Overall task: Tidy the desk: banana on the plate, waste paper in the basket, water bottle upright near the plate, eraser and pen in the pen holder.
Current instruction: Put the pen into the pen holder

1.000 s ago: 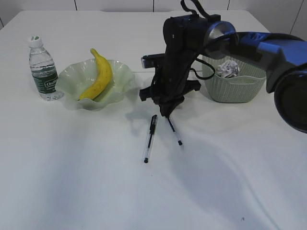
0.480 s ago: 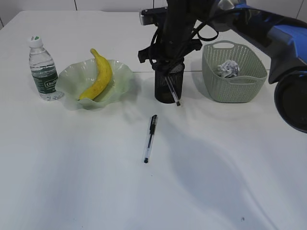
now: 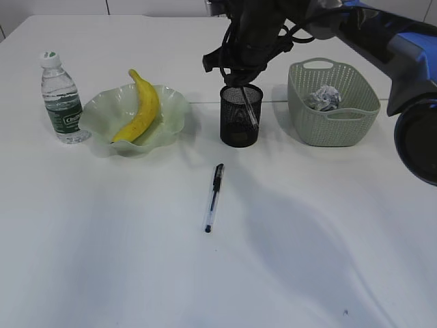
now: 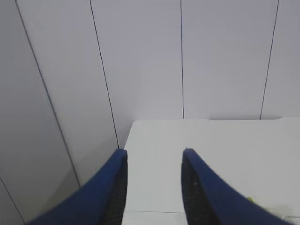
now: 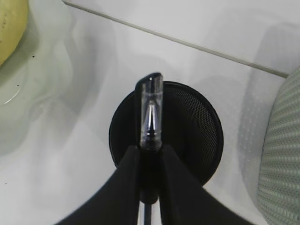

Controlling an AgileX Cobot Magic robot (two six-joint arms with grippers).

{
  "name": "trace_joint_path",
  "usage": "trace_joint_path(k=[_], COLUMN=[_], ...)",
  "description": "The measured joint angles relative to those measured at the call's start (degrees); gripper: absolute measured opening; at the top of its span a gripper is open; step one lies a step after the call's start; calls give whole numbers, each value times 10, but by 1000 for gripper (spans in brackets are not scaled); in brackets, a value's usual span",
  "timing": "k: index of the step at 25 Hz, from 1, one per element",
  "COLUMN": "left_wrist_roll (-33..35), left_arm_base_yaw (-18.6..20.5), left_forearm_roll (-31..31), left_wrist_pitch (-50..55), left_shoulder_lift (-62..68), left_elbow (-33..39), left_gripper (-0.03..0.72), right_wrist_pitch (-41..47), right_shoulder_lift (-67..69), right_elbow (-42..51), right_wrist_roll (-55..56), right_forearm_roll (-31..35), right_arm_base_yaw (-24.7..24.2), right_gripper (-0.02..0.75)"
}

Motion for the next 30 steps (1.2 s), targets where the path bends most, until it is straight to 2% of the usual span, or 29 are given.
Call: trace_joint_path(k=[6,30], left_wrist_roll=[0,0], left_arm_base_yaw=[0,0], left_forearm_roll=[0,6], left_wrist_pitch=[0,-2], left_shoulder_lift=[14,15], left_elbow=[0,0], left_gripper=[262,262], right_wrist_pitch=[-42,-328], right_shoulder_lift=[0,0], right_elbow=[-8,-5], right_wrist_roll=[0,0], right_forearm_roll=[0,-49], right_arm_base_yaw=[0,-10], right_gripper=[62,62])
